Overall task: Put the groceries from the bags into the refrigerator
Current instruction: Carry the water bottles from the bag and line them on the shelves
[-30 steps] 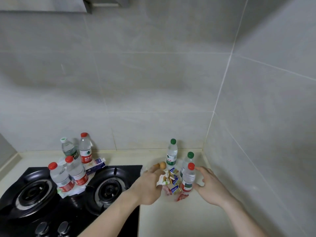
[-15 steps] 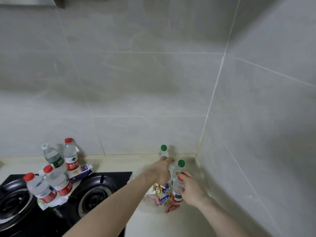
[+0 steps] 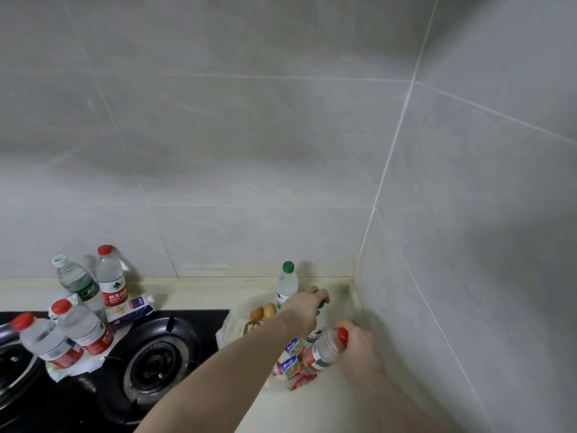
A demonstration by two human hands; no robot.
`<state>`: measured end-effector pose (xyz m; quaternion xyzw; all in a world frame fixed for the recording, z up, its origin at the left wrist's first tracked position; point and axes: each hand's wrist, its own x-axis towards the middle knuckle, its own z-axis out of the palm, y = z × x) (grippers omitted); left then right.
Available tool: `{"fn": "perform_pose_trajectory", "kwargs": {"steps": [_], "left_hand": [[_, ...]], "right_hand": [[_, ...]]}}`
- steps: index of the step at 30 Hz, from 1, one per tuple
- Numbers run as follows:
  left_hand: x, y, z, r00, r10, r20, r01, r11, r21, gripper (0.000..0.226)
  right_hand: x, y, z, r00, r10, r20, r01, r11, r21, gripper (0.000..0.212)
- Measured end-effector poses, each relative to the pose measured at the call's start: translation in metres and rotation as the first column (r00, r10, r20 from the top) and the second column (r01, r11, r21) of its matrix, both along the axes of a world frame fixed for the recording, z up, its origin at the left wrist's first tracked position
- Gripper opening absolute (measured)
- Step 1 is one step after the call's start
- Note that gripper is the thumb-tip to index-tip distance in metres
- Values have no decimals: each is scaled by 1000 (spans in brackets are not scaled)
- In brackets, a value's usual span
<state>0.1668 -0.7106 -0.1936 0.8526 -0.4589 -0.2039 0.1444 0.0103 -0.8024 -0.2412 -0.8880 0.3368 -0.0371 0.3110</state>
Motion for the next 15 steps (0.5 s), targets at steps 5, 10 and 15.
{"fn": "perform_pose_trajectory", "kwargs": {"steps": [5, 10, 15], "left_hand": [[0, 2, -4, 993, 118, 5, -118, 992, -42, 34], [-3, 9, 1, 977, 212, -8, -212, 976, -44, 24], [-6, 36, 23, 967, 246, 63, -233, 958, -165, 22]], "right_hand": [[-2, 7, 10, 999, -32, 31, 32, 999, 19, 31], [0, 21, 25, 996, -16, 87, 15, 1000, 14, 19], [2, 27, 26, 995, -20, 99, 19, 1000, 16, 25]]}}
